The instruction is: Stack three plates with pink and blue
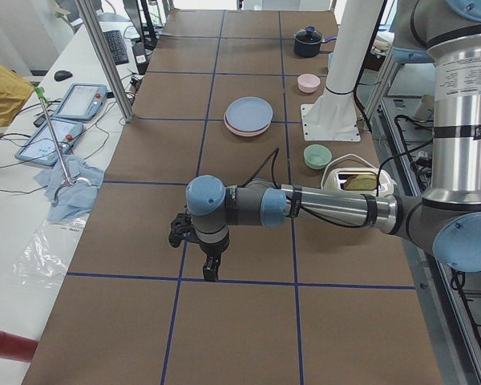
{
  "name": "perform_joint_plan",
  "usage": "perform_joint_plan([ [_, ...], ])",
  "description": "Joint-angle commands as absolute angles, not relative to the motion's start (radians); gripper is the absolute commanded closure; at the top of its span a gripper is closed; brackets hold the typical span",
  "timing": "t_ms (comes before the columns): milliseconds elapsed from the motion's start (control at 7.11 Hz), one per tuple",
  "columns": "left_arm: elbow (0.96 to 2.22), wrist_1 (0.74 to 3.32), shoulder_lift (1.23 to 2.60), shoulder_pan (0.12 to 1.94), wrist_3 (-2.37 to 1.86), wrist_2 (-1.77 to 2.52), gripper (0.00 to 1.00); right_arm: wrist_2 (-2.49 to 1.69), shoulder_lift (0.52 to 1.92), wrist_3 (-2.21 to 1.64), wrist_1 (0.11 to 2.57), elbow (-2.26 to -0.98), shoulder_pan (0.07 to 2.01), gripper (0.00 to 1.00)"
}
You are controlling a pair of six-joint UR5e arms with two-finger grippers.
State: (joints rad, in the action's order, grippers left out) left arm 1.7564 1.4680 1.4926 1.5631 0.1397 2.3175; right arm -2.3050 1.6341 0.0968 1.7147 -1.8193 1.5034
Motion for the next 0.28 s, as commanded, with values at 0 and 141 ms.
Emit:
perform_joint_plan([
  [0,1.756,1.468,1.493,1.563,0.140,2.316,0.00,-2.306,1.634,0.097,1.713,-1.819,1.503,0.00],
  [141,1.756,1.468,1.493,1.563,0.140,2.318,0.00,-2.306,1.634,0.097,1.713,-1.819,1.503,0.00],
])
